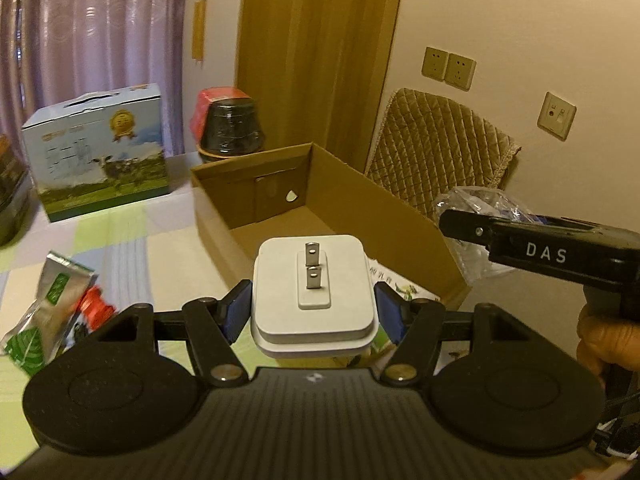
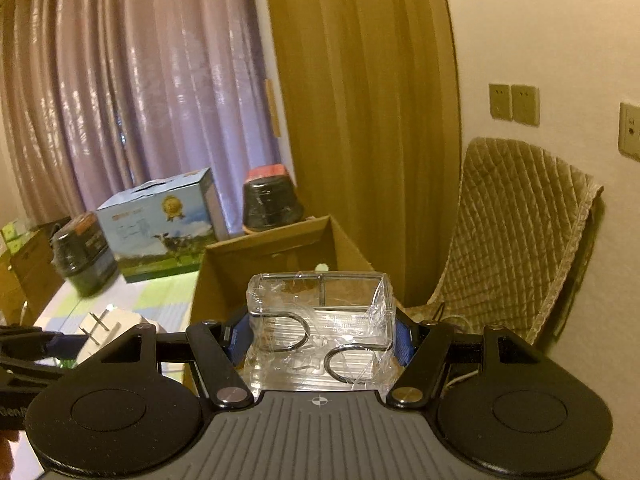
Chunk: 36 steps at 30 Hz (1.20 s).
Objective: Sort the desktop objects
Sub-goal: 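Carry the soap holder and plug adapter over the cardboard box with both grippers, then open the left gripper to drop the plug adapter while the right gripper releases the soap holder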
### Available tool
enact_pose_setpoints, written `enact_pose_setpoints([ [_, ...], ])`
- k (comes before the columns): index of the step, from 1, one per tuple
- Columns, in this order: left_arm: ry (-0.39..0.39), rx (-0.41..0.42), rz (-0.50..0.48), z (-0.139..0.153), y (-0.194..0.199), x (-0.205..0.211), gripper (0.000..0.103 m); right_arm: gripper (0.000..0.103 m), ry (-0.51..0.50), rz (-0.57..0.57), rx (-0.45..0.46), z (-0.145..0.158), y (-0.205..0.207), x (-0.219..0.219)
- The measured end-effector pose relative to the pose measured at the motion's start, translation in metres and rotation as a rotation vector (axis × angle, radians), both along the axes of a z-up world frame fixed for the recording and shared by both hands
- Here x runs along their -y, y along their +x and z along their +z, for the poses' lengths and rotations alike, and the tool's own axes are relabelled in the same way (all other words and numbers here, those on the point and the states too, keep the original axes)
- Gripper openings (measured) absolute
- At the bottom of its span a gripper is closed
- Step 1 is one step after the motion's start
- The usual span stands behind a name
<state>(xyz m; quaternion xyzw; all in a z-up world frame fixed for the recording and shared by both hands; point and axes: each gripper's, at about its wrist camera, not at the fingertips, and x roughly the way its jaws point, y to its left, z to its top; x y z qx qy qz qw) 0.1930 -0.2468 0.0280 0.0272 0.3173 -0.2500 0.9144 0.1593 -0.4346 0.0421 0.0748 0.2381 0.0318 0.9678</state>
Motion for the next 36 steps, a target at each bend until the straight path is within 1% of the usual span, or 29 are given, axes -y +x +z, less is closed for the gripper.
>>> enact_pose_setpoints([
  [8,0.009,-0.01,-0.021,-0.011,0.026,0.026,0.061,0.064,0.033,-0.005,-0.017,-0.01,0.027,0.016],
  [15,0.011,-0.007,-0.037,-0.02,0.043,0.038,0.061,0.064,0.043,-0.019,-0.023,-0.015,0.036,0.023],
  [17,0.006,0.007,-0.05,-0.02,0.047,0.039,0.077,0.064,0.044,-0.022,-0.026,-0.017,0.037,0.024],
  [18,0.003,0.016,-0.046,-0.018,0.047,0.038,0.077,0.064,0.044,-0.023,-0.028,-0.017,0.038,0.025],
  [22,-0.007,0.036,-0.008,-0.014,0.048,0.025,0.077,0.064,0.044,-0.021,-0.031,-0.019,0.037,0.025],
  [30,-0.016,0.029,0.07,-0.011,0.046,-0.018,0.077,0.064,0.055,0.006,-0.04,-0.02,0.038,0.013],
  [36,-0.03,0.018,0.111,-0.012,0.041,-0.04,0.077,0.064,0.057,0.035,-0.056,-0.021,0.048,-0.001],
])
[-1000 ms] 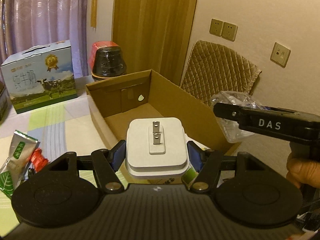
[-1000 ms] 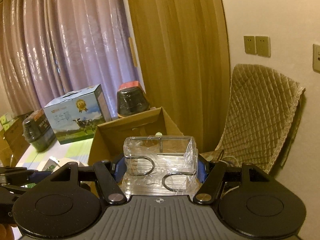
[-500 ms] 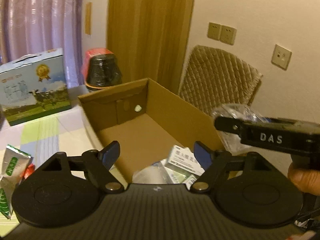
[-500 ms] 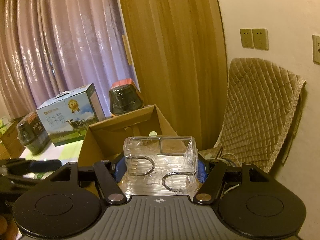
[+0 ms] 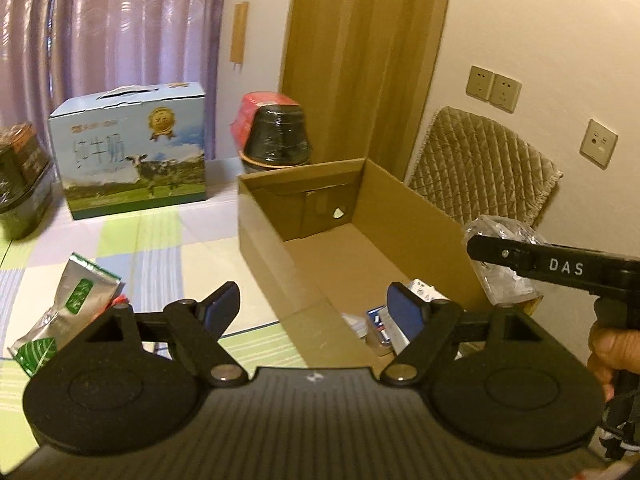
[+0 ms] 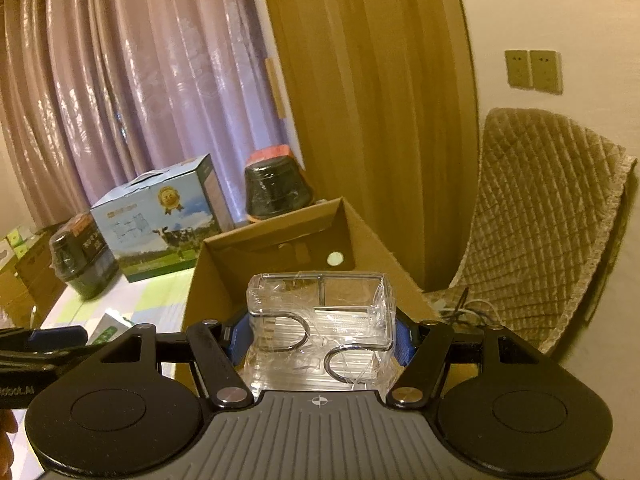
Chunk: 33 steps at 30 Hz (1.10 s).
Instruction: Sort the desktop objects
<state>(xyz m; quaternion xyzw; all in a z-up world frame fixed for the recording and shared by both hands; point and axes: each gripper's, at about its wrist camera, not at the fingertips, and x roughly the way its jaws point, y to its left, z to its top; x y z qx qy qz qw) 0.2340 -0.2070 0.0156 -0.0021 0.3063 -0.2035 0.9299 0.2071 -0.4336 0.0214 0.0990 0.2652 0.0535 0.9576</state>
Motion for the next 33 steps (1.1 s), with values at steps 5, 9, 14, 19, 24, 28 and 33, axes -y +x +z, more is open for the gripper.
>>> enact_pose_setpoints([
  [5,-0.002,-0.008,0.017,-0.003,-0.005,-0.011,0.077,0.087,0.035,0.017,0.024,0.003,0.009,-0.008],
  [9,0.003,-0.006,0.033,-0.004,-0.012,-0.022,0.077,0.087,0.041,-0.001,0.035,0.008,0.005,-0.008],
  [14,0.006,-0.009,0.05,-0.005,-0.024,-0.035,0.081,0.087,0.05,-0.021,0.013,0.006,-0.011,-0.004],
  [19,-0.001,-0.011,0.073,-0.004,-0.043,-0.054,0.082,0.088,0.078,-0.033,-0.008,0.008,-0.034,-0.005],
  [24,0.003,-0.012,0.099,-0.001,-0.064,-0.074,0.083,0.089,0.099,-0.02,-0.017,0.013,-0.059,-0.02],
  [28,0.001,-0.018,0.112,0.001,-0.081,-0.091,0.084,0.094,0.1,0.01,-0.039,0.016,-0.077,-0.043],
  [33,0.018,-0.022,0.136,0.002,-0.105,-0.114,0.088,0.101,0.089,0.067,-0.066,0.014,-0.092,-0.074],
])
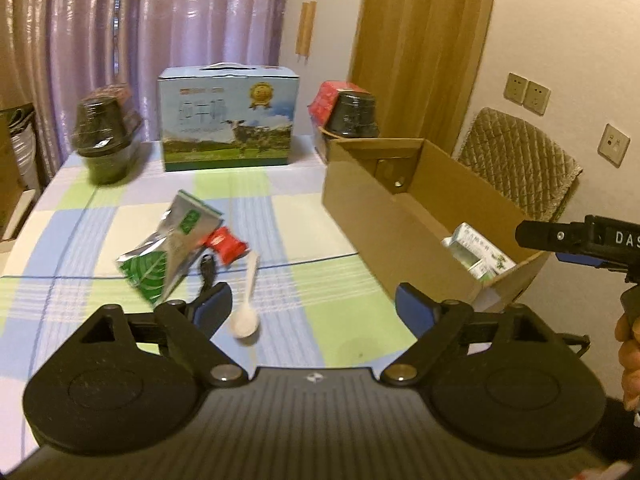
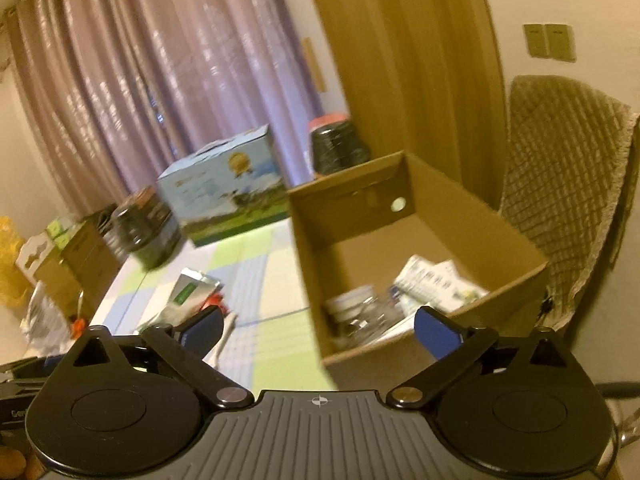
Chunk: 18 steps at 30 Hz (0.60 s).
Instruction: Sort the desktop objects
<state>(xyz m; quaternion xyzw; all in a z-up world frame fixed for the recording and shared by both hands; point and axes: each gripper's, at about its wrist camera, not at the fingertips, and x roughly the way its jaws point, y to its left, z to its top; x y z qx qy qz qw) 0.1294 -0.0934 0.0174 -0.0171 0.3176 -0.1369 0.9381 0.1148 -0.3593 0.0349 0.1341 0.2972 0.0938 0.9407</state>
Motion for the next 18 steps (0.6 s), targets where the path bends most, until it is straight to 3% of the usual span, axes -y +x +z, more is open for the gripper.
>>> enact_pose_setpoints([
  [13,0.046,-0.026,0.131,-0.008,-0.041,-0.072,0.102,0.101,0.011,0.12,-0.071,-0.023,-0.024,-0.061],
  [18,0.07,-0.043,0.179,-0.014,-0.047,-0.097,0.102,0.101,0.001,0.163,-0.106,-0.037,-0.031,-0.08],
])
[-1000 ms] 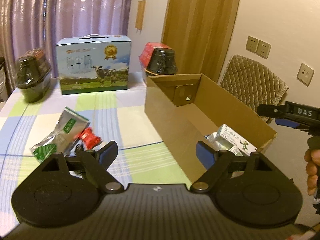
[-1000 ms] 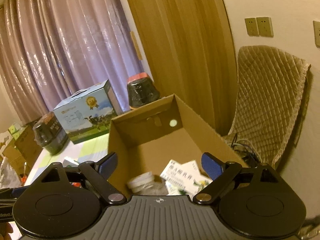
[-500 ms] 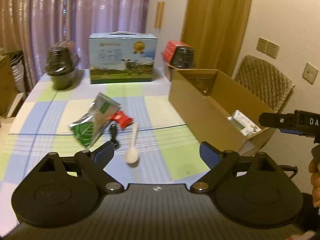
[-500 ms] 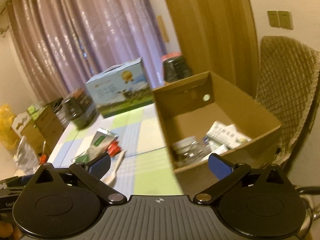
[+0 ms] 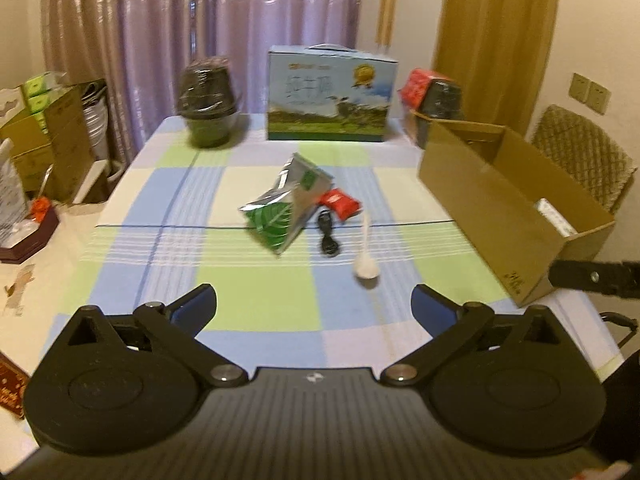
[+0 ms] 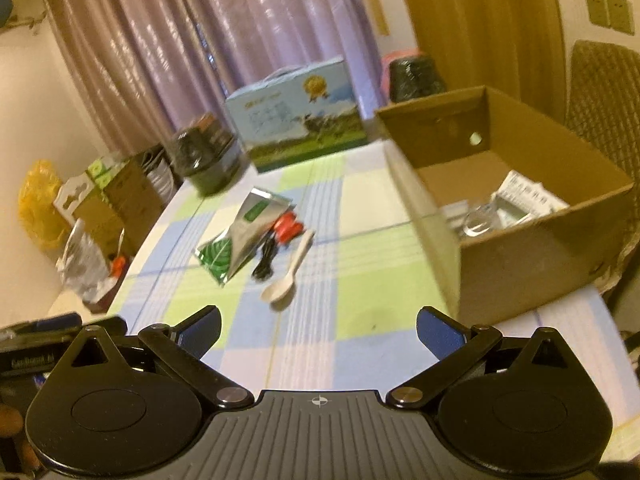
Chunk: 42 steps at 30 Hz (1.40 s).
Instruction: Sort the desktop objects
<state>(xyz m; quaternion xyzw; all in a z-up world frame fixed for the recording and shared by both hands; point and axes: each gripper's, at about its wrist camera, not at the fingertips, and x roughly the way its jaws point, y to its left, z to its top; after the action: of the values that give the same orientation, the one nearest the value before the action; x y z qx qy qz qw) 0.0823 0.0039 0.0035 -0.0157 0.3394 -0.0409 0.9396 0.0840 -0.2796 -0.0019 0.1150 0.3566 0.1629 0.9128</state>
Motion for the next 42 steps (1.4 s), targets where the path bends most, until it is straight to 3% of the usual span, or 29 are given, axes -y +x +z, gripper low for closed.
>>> enact_pose_setpoints([
  [13,0.018,-0.014,0.031,-0.008,0.003,-0.027,0.102,0.101,-0.003,0.032,-0.037,-0.015,-0.005,-0.02],
  [25,0.045,-0.041,-0.023,-0.016,0.016,-0.025,0.102,0.101,-0.007,0.034,-0.064,-0.027,0.003,-0.026],
  [39,0.061,-0.063,-0.103,-0.037,0.07,-0.025,0.102,0.1,-0.075,0.091,-0.002,-0.047,0.034,-0.06],
  [42,0.066,-0.064,-0.112,-0.045,0.086,-0.027,0.101,0.092,-0.076,0.094,0.002,-0.057,0.044,-0.069],
])
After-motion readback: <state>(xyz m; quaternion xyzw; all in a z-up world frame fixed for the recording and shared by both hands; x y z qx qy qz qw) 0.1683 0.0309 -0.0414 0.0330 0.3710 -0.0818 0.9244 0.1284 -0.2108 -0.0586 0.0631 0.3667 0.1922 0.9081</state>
